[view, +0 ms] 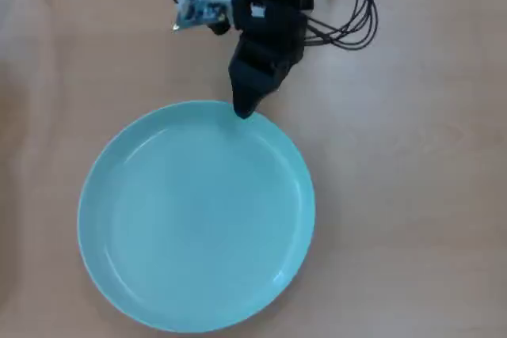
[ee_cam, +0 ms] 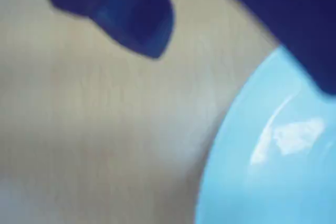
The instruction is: Move the green bowl from right to left
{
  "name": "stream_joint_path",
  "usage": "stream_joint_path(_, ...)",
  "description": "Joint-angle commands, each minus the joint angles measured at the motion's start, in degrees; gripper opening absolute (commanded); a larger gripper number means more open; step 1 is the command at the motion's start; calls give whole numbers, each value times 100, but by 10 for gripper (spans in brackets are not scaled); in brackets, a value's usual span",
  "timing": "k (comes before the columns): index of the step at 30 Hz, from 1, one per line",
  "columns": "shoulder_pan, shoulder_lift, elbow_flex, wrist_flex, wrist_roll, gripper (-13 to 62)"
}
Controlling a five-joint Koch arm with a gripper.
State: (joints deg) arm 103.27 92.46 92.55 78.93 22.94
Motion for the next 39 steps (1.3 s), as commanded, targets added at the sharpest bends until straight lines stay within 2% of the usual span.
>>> stream_joint_path(1,62,26,-18,-712,79,435)
stream_joint_path(14,70,-229,677,-1318,70,435)
stream_joint_path(30,202,-1125,686,-2021,26,428)
stream_joint_path(35,264,-1283,686,-2232,9,405)
stream_joint_path(39,308,-1283,721,-2338,0,342)
